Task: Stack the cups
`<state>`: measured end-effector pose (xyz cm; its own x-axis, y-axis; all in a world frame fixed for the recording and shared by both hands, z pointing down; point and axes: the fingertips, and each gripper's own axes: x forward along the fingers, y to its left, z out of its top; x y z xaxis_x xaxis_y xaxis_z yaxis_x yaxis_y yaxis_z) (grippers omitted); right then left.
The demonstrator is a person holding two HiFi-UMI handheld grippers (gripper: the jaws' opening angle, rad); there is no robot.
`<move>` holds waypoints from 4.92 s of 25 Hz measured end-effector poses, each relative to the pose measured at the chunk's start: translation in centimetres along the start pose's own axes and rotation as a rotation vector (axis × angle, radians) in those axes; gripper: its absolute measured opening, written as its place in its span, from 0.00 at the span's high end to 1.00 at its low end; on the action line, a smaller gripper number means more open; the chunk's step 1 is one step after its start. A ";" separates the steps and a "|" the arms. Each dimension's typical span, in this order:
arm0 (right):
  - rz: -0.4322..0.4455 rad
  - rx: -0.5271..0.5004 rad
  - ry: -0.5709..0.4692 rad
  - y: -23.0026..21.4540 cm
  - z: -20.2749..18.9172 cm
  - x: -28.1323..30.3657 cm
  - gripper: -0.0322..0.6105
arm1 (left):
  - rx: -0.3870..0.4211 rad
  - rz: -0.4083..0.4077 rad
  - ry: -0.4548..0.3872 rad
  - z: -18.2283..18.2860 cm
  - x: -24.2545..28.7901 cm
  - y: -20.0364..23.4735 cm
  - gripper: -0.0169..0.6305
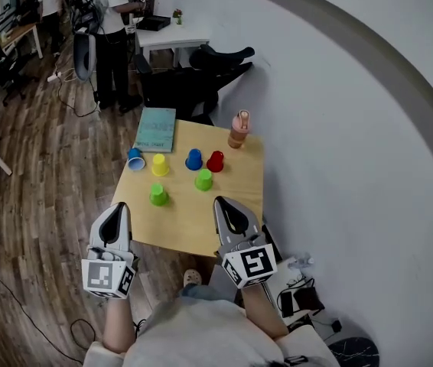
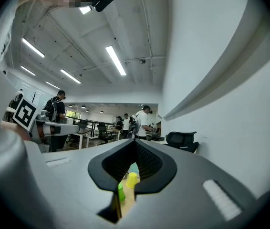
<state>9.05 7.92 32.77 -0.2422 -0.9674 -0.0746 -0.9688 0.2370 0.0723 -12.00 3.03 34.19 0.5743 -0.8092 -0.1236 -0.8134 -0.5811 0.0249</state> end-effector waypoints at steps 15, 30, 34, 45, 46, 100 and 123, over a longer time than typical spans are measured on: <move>0.108 -0.007 0.021 -7.2 -1.7 8.5 0.95 | 0.008 0.079 -0.006 -1.4 9.3 0.2 0.89; 0.135 0.090 0.298 -9.1 -12.7 10.1 0.94 | -0.023 0.083 0.110 -6.0 11.9 0.0 0.89; 0.133 0.116 0.401 -9.4 -16.8 10.9 0.93 | -0.023 0.071 0.147 -7.4 12.7 0.3 0.88; 0.057 0.173 0.636 -10.2 -27.2 13.0 0.60 | -0.035 0.048 0.244 -11.2 13.4 3.3 0.88; 0.052 0.176 0.655 -10.2 -28.0 13.2 0.59 | -0.038 0.044 0.256 -11.7 13.4 3.6 0.88; 0.313 0.129 0.618 -0.7 -23.8 24.1 0.60 | -0.085 0.020 0.317 -14.9 15.3 11.6 0.88; 0.401 -0.041 0.784 1.7 -29.0 29.7 0.65 | -0.115 0.052 0.368 -17.4 15.8 15.3 0.88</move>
<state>1.71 -23.06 59.50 -0.4431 -0.5987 0.6672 -0.8126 0.5826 -0.0169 -13.81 -20.15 49.93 0.5440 -0.8028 0.2440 -0.8388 -0.5273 0.1352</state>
